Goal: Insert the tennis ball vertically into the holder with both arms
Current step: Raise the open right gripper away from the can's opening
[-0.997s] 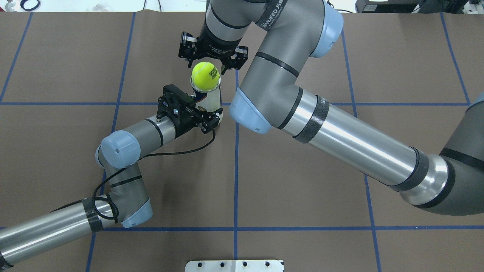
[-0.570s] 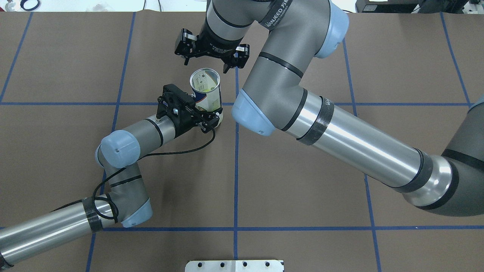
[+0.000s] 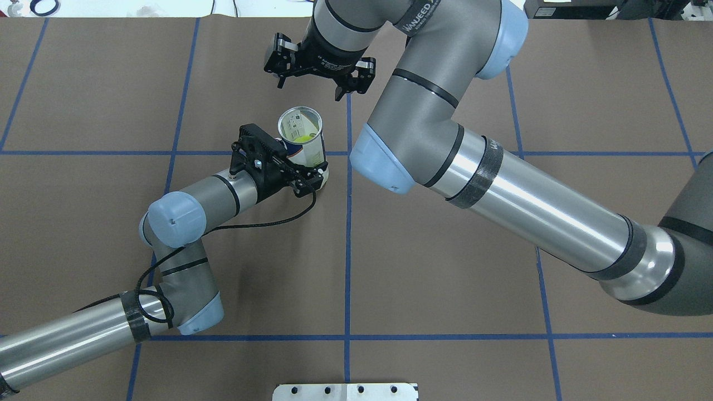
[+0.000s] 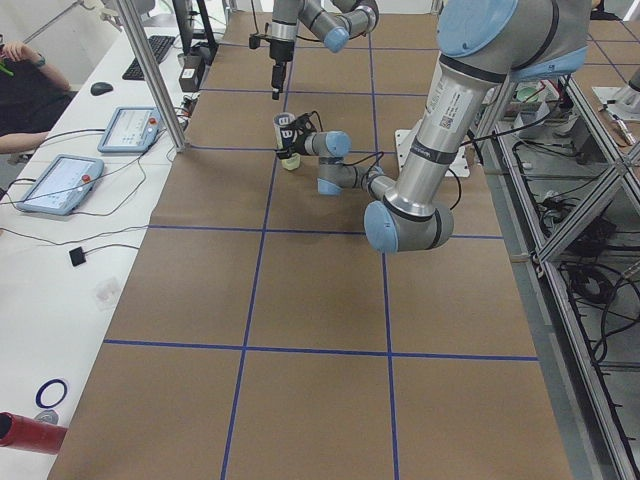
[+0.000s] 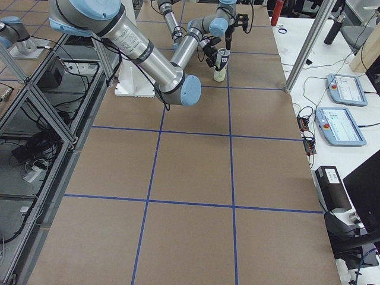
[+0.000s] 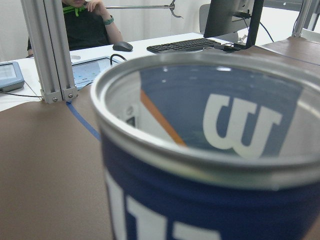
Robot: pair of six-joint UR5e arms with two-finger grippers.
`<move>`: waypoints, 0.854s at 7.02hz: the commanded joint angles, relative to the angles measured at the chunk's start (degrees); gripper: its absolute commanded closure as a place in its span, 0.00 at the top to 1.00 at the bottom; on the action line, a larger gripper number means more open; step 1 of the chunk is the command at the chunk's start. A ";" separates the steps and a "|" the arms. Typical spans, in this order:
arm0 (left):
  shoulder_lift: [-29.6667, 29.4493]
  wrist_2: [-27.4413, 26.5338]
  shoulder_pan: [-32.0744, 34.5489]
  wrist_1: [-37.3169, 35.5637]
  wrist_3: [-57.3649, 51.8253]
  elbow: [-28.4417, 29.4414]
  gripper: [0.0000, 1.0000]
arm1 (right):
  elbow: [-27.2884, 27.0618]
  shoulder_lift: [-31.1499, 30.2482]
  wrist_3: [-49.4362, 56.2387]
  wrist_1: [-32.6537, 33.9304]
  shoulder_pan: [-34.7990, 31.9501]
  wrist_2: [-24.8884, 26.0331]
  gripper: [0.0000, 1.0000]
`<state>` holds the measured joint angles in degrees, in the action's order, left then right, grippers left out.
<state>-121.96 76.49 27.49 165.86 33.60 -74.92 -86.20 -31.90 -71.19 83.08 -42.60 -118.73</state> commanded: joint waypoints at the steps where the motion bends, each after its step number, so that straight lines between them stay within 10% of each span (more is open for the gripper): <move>1: 0.58 0.15 0.02 -0.10 0.07 0.38 0.99 | -0.02 -0.01 0.00 0.06 -0.29 -0.10 0.99; 6: 0.94 0.33 -0.16 0.07 0.15 -0.14 0.99 | -2.30 -2.29 0.00 -0.03 -0.55 -0.10 0.99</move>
<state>-120.98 76.80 27.38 165.92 33.72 -74.98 -88.33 -33.89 -71.19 83.07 -43.07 -118.83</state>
